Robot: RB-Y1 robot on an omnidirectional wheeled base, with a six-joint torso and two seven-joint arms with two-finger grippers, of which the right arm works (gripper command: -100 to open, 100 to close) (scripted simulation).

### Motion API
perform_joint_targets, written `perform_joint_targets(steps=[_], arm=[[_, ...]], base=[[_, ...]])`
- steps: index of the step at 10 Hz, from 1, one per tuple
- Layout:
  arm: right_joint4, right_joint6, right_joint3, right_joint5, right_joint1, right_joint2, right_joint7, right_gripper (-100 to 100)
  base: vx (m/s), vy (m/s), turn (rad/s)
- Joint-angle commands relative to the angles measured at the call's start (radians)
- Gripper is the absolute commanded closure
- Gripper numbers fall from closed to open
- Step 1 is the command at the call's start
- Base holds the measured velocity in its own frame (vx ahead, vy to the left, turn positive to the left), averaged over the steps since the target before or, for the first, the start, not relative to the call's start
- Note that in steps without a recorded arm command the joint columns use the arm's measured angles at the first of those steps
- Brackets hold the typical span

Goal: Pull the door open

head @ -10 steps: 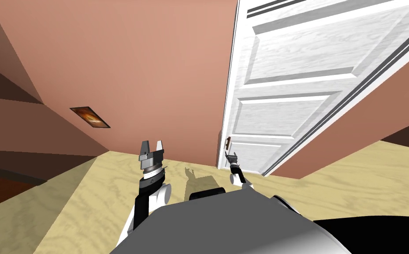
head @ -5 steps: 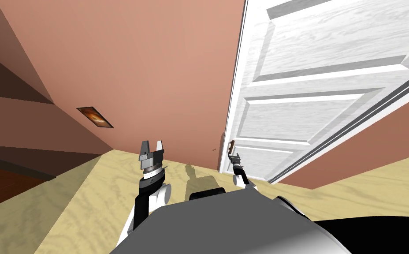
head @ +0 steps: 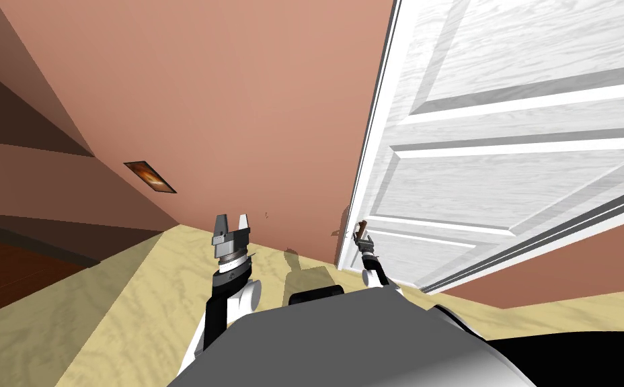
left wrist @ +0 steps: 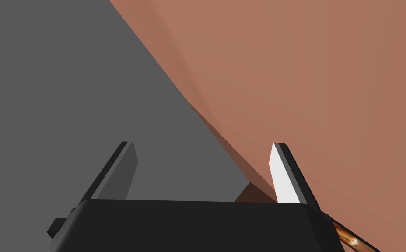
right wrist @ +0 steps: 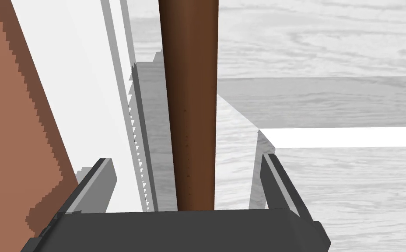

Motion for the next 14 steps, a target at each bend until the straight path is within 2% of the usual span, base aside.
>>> perform_joint_targets(steps=[1, 3, 4, 5, 10, 14], arm=[[0.018, -0.012, -0.001, -0.005, 0.004, -0.022, -0.029, -100], [0.019, -0.015, -0.002, -0.006, 0.007, -0.028, -0.035, -100], [0.009, -0.010, 0.001, -0.004, 0.015, -0.020, -0.027, -100], [0.009, -0.010, 0.001, -0.004, 0.015, -0.020, -0.027, 100], [0.009, -0.010, 0.001, -0.004, 0.015, -0.020, -0.027, 100], [-0.008, -0.010, 0.044, 0.014, 0.026, -0.045, -0.069, 100]], base=[[0.179, -0.012, 0.110], [0.096, -0.014, 0.009], [0.016, 0.012, -0.012], [-0.017, 0.011, 0.022], [-0.003, -0.004, -0.004], [-0.184, -0.012, 0.077]])
